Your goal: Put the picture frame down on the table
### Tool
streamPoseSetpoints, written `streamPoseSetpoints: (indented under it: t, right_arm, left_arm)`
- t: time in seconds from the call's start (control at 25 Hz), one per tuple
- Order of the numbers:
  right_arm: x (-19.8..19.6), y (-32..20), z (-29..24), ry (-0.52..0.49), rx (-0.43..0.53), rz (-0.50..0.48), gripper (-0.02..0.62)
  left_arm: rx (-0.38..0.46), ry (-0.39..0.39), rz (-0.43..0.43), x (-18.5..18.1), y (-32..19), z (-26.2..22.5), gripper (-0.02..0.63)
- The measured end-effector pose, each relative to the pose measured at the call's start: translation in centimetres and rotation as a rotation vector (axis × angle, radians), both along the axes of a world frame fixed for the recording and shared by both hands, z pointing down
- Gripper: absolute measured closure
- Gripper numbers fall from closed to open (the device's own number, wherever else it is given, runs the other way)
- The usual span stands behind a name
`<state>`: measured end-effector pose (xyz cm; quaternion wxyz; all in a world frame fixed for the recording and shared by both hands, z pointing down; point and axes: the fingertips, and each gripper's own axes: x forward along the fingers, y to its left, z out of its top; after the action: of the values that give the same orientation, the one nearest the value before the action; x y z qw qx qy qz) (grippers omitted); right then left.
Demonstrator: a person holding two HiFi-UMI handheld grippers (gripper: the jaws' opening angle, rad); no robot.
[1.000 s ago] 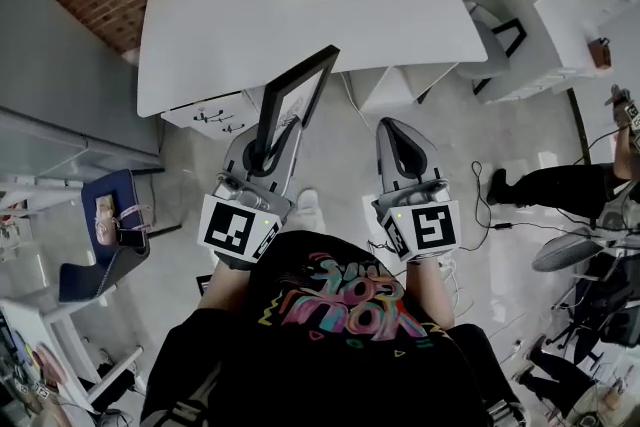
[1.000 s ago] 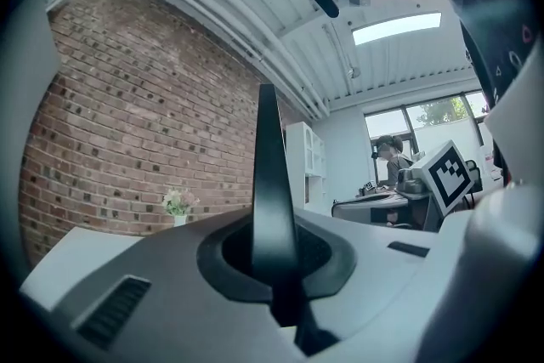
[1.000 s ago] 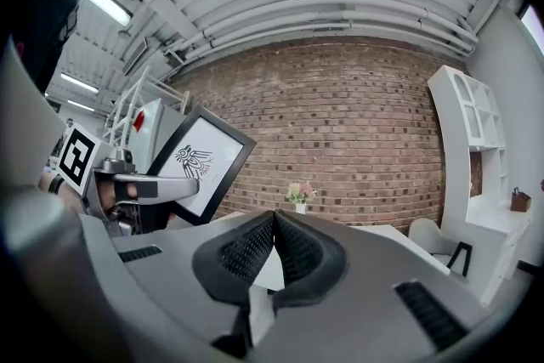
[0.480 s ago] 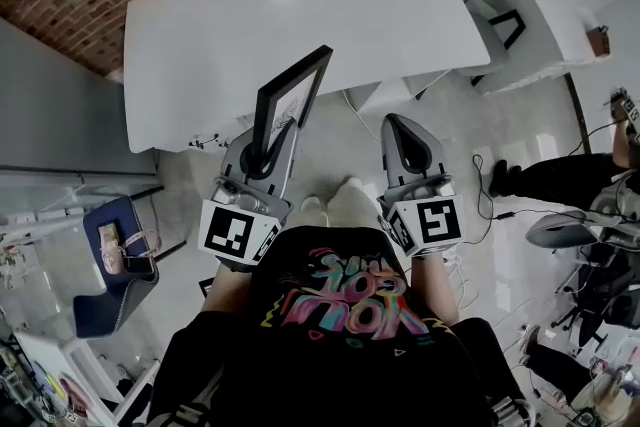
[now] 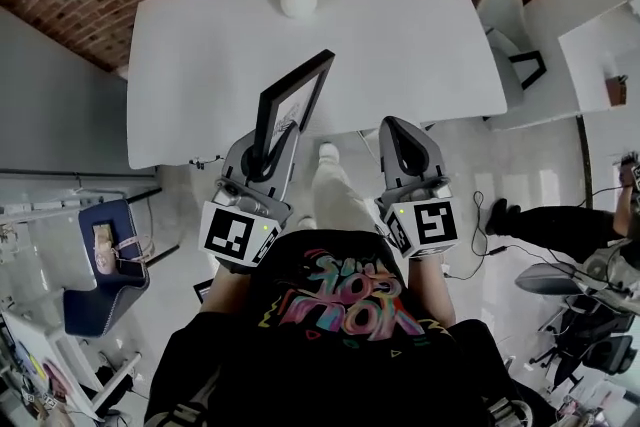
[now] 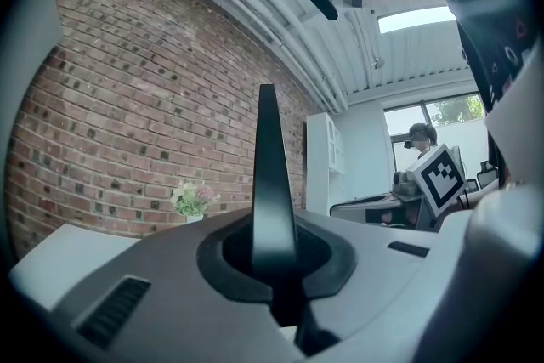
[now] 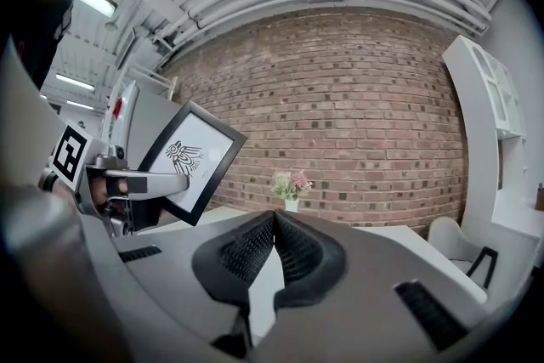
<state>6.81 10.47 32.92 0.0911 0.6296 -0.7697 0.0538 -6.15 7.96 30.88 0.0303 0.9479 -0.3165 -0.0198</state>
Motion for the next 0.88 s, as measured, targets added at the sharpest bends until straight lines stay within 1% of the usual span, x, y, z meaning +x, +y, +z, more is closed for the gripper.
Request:
streamPoseSetpoints:
  t: [0.16, 0.36, 0.52, 0.6, 0.68, 0.88]
  right_arm:
    - [2.6, -6.0, -0.5, -0.013, 0.011, -0.039, 0.574]
    - [5.2, -14.2, -2.3, -0.027, 0.076, -0.108, 0.574]
    - [7.8, -19.5, -3.1, -0.031, 0.095, -0.152, 0.574]
    - [8.4, -22.0, -3.6, -0.041, 0.101, -0.174, 0.574]
    - [8.9, -24.0, -3.3, -0.021, 0.088, -0.21, 0.574]
    - [8.9, -27.7, -3.2, -0.024, 0.074, -0.271, 0.574]
  left_arm:
    - [-0.002, -0.007, -0.041, 2.4, -5.2, -0.4, 0.577]
    - [0.003, -0.015, -0.095, 5.3, -12.2, -1.2, 0.577]
    - [0.013, -0.019, -0.134, 7.8, -16.6, -2.1, 0.576]
    - [0.013, -0.02, -0.157, 8.5, -18.6, -2.3, 0.577]
    - [0.01, -0.018, -0.183, 8.9, -20.4, -2.4, 0.577]
    - [-0.022, -0.023, -0.225, 9.2, -23.1, -2.0, 0.576]
